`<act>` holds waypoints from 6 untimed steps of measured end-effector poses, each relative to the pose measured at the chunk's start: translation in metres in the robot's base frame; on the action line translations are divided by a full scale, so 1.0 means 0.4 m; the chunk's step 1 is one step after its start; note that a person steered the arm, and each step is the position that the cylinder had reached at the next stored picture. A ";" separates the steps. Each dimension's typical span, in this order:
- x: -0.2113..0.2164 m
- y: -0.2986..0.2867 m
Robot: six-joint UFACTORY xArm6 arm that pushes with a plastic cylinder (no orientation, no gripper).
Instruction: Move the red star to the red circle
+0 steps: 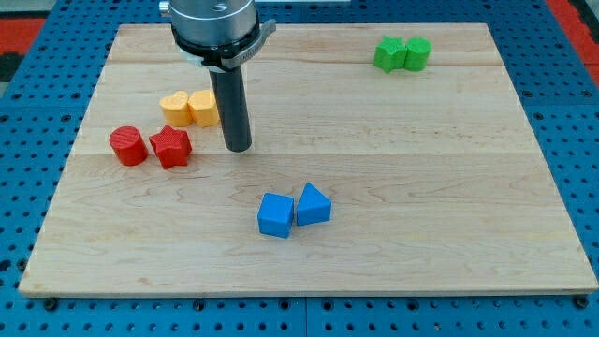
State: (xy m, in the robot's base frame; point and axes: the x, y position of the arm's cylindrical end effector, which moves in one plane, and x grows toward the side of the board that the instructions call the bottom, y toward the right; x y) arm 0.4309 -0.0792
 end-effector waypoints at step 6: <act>0.012 -0.181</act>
